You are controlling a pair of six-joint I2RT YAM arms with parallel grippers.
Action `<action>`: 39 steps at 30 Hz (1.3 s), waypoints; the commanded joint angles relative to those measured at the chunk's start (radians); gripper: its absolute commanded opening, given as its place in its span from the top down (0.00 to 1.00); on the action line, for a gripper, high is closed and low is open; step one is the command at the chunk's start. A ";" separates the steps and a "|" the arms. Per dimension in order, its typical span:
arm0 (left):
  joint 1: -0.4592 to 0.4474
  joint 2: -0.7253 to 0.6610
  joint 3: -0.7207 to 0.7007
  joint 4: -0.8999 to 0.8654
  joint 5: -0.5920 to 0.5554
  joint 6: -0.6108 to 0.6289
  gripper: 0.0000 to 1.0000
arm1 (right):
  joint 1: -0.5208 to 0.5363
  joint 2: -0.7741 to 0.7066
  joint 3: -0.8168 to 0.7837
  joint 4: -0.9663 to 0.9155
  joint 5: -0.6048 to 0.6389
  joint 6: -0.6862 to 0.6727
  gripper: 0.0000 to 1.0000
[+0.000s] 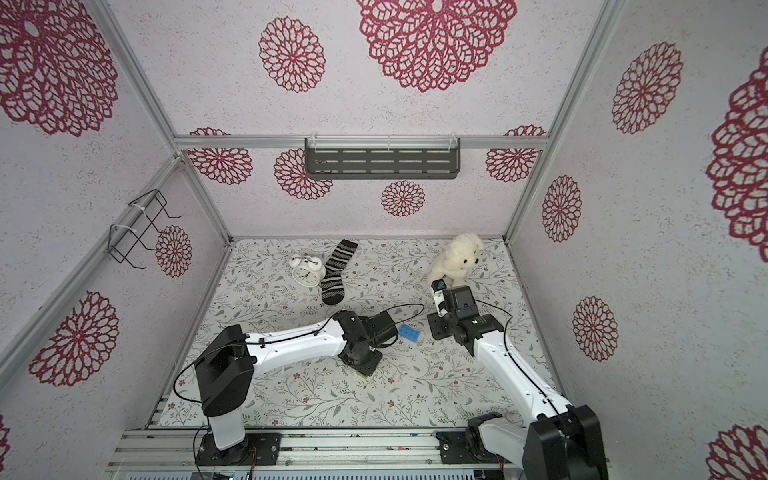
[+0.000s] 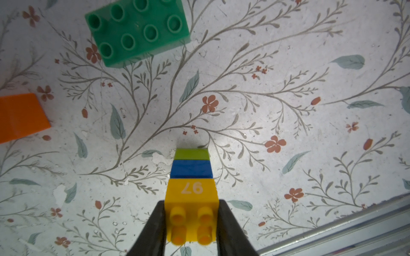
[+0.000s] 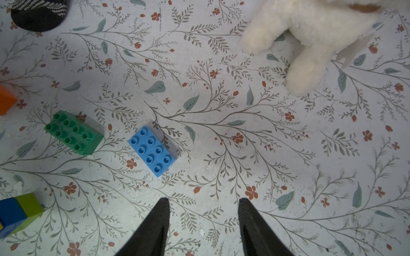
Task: Assemble an ice cream with lego
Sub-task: Assemble the lego brick with the lego brick.
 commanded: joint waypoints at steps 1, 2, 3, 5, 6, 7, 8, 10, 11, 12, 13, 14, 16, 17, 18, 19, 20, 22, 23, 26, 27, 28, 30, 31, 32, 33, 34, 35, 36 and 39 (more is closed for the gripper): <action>-0.013 0.047 -0.040 0.021 0.025 0.005 0.78 | -0.008 -0.006 0.001 0.018 -0.017 -0.006 0.46; -0.012 0.049 -0.042 0.023 0.026 0.005 0.78 | -0.008 -0.006 -0.001 0.018 -0.017 -0.006 0.46; -0.013 0.052 -0.046 0.026 0.030 0.005 0.78 | -0.007 -0.005 0.000 0.018 -0.017 -0.006 0.46; -0.012 0.056 -0.053 0.033 0.037 0.003 0.78 | -0.007 -0.004 0.000 0.018 -0.016 -0.006 0.46; -0.012 0.059 -0.057 0.038 0.040 0.003 0.78 | -0.008 -0.004 -0.001 0.018 -0.017 -0.006 0.46; -0.013 0.061 -0.061 0.042 0.044 0.001 0.78 | -0.008 -0.004 0.000 0.018 -0.017 -0.006 0.46; -0.012 0.063 -0.065 0.046 0.047 0.002 0.78 | -0.008 -0.004 -0.001 0.018 -0.018 -0.007 0.46; -0.012 0.067 -0.074 0.054 0.055 -0.001 0.79 | -0.008 -0.004 -0.002 0.018 -0.018 -0.006 0.46; -0.012 0.068 -0.079 0.058 0.060 -0.002 0.79 | -0.008 -0.004 -0.002 0.018 -0.018 -0.007 0.46; -0.012 0.071 -0.084 0.062 0.062 -0.002 0.79 | -0.008 -0.004 -0.001 0.018 -0.018 -0.006 0.46; -0.012 0.071 -0.089 0.064 0.066 -0.003 0.79 | -0.008 -0.002 -0.001 0.018 -0.018 -0.006 0.46; -0.011 0.072 -0.092 0.067 0.067 -0.004 0.79 | -0.008 -0.002 -0.001 0.018 -0.018 -0.006 0.46; -0.011 0.072 -0.100 0.070 0.072 -0.005 0.79 | -0.007 -0.003 -0.001 0.018 -0.020 -0.006 0.46; -0.011 0.071 -0.102 0.072 0.073 -0.004 0.79 | -0.008 -0.002 -0.001 0.018 -0.020 -0.006 0.46; -0.012 0.071 -0.105 0.074 0.077 -0.005 0.79 | -0.008 -0.002 -0.001 0.018 -0.020 -0.006 0.46; -0.011 0.089 -0.109 0.076 0.078 -0.004 0.79 | -0.008 -0.003 -0.001 0.018 -0.020 -0.006 0.46; -0.011 0.108 -0.111 0.076 0.079 -0.004 0.79 | -0.007 -0.003 0.000 0.018 -0.020 -0.006 0.46; -0.011 0.111 -0.114 0.078 0.080 -0.005 0.79 | -0.008 -0.003 -0.002 0.018 -0.020 -0.006 0.46; -0.010 0.113 -0.116 0.078 0.081 -0.004 0.79 | -0.008 -0.002 -0.001 0.018 -0.020 -0.006 0.46; -0.010 0.111 -0.114 0.078 0.078 -0.007 0.79 | -0.008 -0.002 0.000 0.018 -0.020 -0.006 0.46; -0.011 0.107 -0.112 0.075 0.077 -0.008 0.79 | -0.007 -0.001 0.000 0.018 -0.020 -0.006 0.46; -0.011 0.105 -0.106 0.070 0.073 -0.008 0.79 | -0.008 0.000 -0.001 0.018 -0.020 -0.006 0.46; -0.012 0.101 -0.091 0.056 0.067 -0.006 0.79 | -0.008 -0.001 -0.001 0.018 -0.020 -0.006 0.46; -0.013 0.097 -0.081 0.050 0.063 -0.004 0.79 | -0.008 -0.001 0.000 0.018 -0.020 -0.006 0.46; -0.012 0.092 -0.071 0.042 0.058 -0.002 0.78 | -0.008 -0.001 0.000 0.018 -0.020 -0.006 0.46; -0.012 0.091 -0.061 0.034 0.053 0.001 0.78 | -0.008 0.000 0.000 0.018 -0.020 -0.006 0.46; -0.012 0.091 -0.049 0.023 0.046 0.003 0.77 | -0.008 -0.003 -0.001 0.018 -0.020 -0.006 0.46; -0.011 0.091 -0.037 0.013 0.041 0.006 0.76 | -0.008 -0.002 -0.001 0.018 -0.020 -0.006 0.46; -0.011 0.091 -0.024 0.002 0.035 0.010 0.74 | -0.007 -0.003 -0.001 0.018 -0.020 -0.007 0.46; -0.012 0.048 0.010 -0.027 0.012 0.016 0.65 | -0.008 -0.004 0.000 0.018 -0.020 -0.008 0.46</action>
